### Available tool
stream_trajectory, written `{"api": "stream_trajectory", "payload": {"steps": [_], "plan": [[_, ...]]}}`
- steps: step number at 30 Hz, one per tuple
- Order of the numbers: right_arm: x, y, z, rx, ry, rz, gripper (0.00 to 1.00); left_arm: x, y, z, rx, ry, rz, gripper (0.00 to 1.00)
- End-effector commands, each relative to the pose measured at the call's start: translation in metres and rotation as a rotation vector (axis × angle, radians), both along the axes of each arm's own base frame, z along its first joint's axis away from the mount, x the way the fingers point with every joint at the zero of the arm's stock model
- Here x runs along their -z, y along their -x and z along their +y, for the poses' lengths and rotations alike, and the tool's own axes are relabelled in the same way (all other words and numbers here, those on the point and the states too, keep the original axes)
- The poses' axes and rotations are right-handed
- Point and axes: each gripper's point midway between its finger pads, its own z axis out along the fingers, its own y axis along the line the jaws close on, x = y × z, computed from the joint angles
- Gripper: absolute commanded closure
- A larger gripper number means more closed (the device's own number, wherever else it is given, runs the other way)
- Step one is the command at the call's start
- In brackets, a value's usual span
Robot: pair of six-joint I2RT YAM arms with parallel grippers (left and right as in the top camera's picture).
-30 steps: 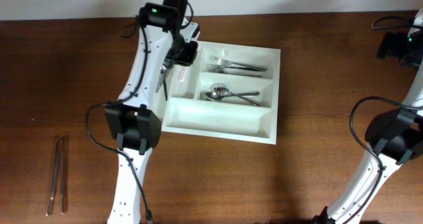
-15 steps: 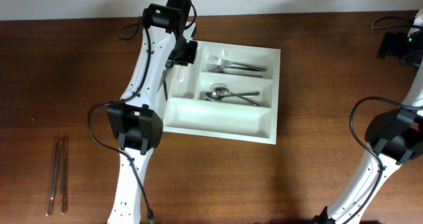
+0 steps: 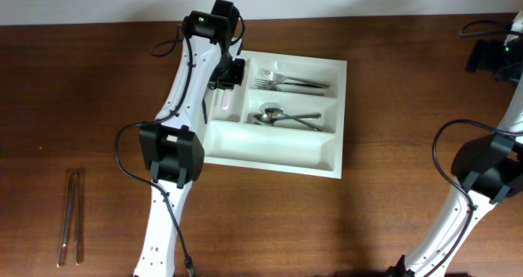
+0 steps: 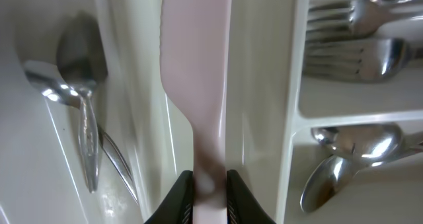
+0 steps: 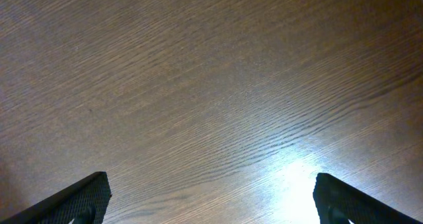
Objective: Pack container
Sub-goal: 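Lower the knife into the narrow middle compartment and open the gripper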
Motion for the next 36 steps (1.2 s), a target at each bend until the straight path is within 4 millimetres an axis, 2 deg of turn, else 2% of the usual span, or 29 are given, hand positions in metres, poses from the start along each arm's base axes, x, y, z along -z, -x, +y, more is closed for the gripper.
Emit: {"api": "stream_trajectory", "payload": {"steps": [1, 11, 14, 25, 29, 36], "plan": [[0.0036, -0.0014, 0.0009, 0.005, 0.0, 0.006, 0.01, 0.0014, 0.0057, -0.0032, -0.011, 0.006, 0.025, 0.98], [0.0036, -0.0014, 0.0009, 0.005, 0.0, 0.006, 0.01, 0.0051, 0.0072, -0.003, -0.013, 0.003, 0.037, 0.98], [0.0036, -0.0014, 0.0009, 0.005, 0.0, 0.006, 0.01, 0.007, 0.0074, -0.0029, -0.013, 0.002, 0.04, 0.93], [0.0036, -0.0014, 0.0009, 0.005, 0.0, 0.006, 0.02, 0.0075, 0.0073, -0.0029, -0.013, 0.001, 0.041, 0.92], [0.0036, -0.0014, 0.0009, 0.005, 0.0, 0.006, 0.01, 0.0075, 0.0073, -0.0029, -0.013, 0.001, 0.041, 0.86], [0.0036, -0.0017, 0.0014, 0.004, 0.0, 0.006, 0.01, 0.0075, 0.0073, -0.0029, -0.013, 0.001, 0.041, 0.85]]}}
